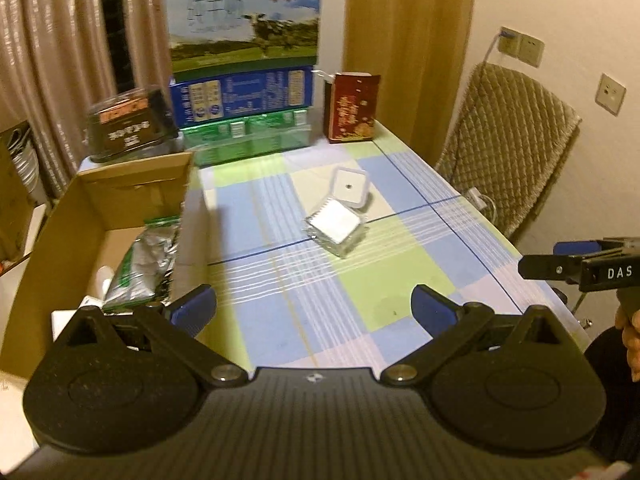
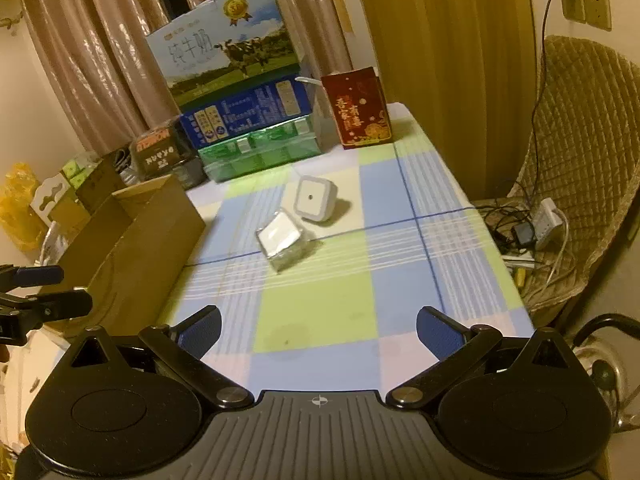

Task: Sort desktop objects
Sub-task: 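Open both tools and withdraw them from the box toward the wrapped pad, then grasp the wrapped white pad with the left tool while the right grasps the night-light, then carry the wrapped pad with the left tool while the right carries the night-light, then lower the wrapped pad into the box with the left tool while the right lowers the night-light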

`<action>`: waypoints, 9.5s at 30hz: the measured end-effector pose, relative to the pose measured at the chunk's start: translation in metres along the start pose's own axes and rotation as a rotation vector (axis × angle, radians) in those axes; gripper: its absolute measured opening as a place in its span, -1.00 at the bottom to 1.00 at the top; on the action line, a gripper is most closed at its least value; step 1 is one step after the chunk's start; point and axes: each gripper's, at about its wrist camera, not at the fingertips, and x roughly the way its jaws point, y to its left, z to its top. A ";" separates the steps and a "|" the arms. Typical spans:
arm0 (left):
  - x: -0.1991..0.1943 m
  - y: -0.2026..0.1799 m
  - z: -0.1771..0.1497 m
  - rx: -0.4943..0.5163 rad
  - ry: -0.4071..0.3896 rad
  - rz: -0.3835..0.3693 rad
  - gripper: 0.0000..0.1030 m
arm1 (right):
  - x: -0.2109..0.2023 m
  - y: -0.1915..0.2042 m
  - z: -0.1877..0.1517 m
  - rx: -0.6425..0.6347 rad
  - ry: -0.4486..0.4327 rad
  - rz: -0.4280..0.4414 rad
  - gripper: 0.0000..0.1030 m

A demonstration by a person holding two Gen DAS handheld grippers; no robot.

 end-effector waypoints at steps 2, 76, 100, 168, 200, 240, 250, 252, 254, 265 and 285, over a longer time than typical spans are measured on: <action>0.007 -0.005 0.002 0.016 0.005 -0.021 0.97 | 0.004 -0.005 0.002 -0.008 0.003 -0.006 0.96; 0.307 0.026 0.066 0.315 0.343 -0.057 0.35 | 0.303 0.024 0.082 -1.019 0.077 0.035 0.86; 0.288 0.013 0.053 0.317 0.334 -0.050 0.35 | 0.263 0.010 0.063 -0.622 0.136 0.000 0.22; -0.055 0.019 -0.069 -0.067 0.022 0.053 0.34 | 0.020 0.159 -0.051 -0.332 0.094 0.138 0.22; -0.096 0.114 -0.078 -0.148 -0.003 0.173 0.34 | 0.048 0.254 -0.039 -0.458 0.081 0.249 0.22; -0.061 0.188 -0.057 -0.157 0.033 0.182 0.34 | 0.103 0.298 -0.013 -0.476 0.082 0.254 0.22; -0.048 0.202 -0.046 -0.143 0.041 0.179 0.34 | 0.120 0.303 -0.001 -0.471 0.075 0.232 0.22; -0.045 0.205 -0.042 -0.138 0.041 0.179 0.34 | 0.125 0.304 0.002 -0.474 0.076 0.229 0.22; -0.042 0.210 -0.039 -0.134 0.042 0.180 0.34 | 0.128 0.305 0.004 -0.475 0.076 0.226 0.22; -0.020 0.227 -0.027 -0.107 0.064 0.176 0.34 | 0.149 0.315 0.006 -0.479 0.090 0.216 0.22; 0.013 0.249 -0.016 -0.088 0.108 0.158 0.34 | 0.183 0.326 0.016 -0.449 0.124 0.154 0.22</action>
